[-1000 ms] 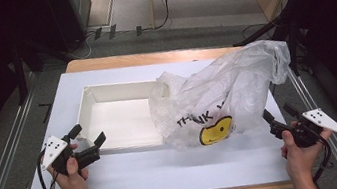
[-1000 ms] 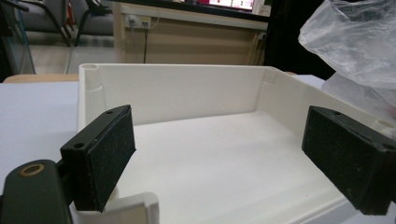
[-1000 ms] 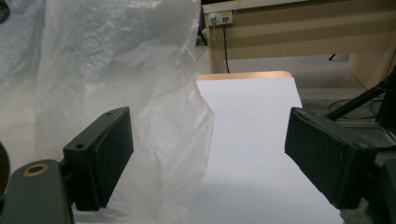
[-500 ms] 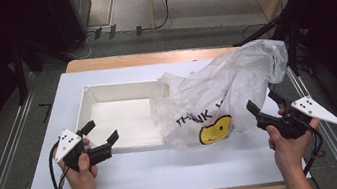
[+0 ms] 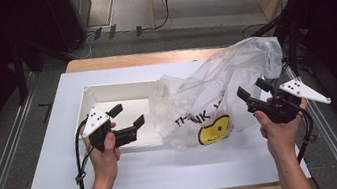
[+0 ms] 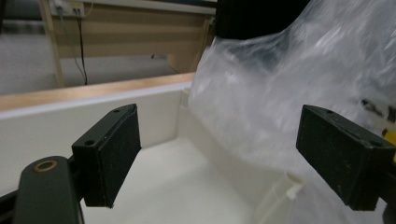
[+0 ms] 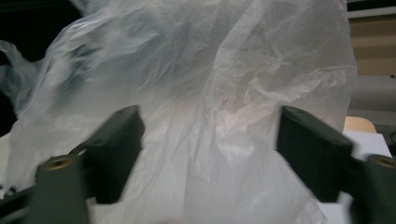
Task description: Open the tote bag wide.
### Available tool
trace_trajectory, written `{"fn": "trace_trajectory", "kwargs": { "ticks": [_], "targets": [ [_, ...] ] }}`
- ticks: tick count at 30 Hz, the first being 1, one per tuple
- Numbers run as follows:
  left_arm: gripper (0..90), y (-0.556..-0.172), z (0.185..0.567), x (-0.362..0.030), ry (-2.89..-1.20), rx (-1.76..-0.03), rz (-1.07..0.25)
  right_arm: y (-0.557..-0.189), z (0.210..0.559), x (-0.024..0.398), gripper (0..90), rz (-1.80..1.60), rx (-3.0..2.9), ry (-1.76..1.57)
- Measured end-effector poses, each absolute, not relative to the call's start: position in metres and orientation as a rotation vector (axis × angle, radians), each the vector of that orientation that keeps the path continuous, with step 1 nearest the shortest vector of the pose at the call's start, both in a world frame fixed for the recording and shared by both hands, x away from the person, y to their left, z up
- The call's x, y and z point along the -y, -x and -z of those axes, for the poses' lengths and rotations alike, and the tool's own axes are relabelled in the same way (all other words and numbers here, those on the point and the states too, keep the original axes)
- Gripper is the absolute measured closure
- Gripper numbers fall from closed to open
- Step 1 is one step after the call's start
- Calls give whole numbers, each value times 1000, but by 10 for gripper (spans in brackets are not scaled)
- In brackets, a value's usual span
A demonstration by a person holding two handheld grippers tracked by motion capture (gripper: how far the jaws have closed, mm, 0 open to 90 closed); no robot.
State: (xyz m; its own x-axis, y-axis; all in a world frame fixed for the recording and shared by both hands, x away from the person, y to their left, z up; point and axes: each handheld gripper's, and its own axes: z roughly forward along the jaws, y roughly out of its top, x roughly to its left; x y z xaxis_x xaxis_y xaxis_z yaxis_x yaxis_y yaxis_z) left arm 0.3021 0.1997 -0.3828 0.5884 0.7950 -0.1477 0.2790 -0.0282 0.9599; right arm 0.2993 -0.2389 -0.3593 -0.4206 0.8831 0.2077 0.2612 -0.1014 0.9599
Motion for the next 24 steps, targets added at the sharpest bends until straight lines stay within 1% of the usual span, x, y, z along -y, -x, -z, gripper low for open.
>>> {"fn": "trace_trajectory", "kwargs": {
  "ticks": [1, 3, 4, 7, 9, 11, 12, 16, 20, 21, 22, 24],
  "targets": [
    [143, -304, 380, -198, -1588, -919, -517, -299, 360, 237, 387, -1551, -1671, -1247],
    [144, -307, 379, -194, -1579, -900, -482, -298, 362, 236, 524, -1577, -1698, -1233],
    [144, -308, 380, -192, -1587, -889, -476, -298, 363, 236, 560, -1592, -1711, -1239],
    [144, -312, 385, -182, -1623, -875, -436, -301, 370, 236, 726, -1572, -1744, -1272],
    [144, -312, 389, -173, -1655, -854, -416, -303, 377, 236, 816, -1567, -1762, -1292],
    [144, -310, 392, -164, -1698, -829, -393, -303, 382, 237, 881, -1552, -1777, -1302],
    [144, -309, 393, -160, -1712, -813, -374, -302, 384, 237, 900, -1546, -1782, -1302],
    [144, -305, 395, -153, -1702, -766, -283, -298, 389, 239, 900, -1508, -1803, -1302],
    [162, -298, 400, -142, -1745, -719, -292, -298, 393, 240, 900, -1495, -1824, -1310],
    [236, -296, 401, -139, -1757, -714, -309, -298, 395, 239, 900, -1494, -1829, -1314],
    [346, -294, 402, -135, -1771, -716, -329, -298, 396, 239, 900, -1488, -1833, -1314],
    [495, -292, 405, -130, -1796, -707, -351, -299, 398, 237, 900, -1471, -1841, -1315]
  ]
}}
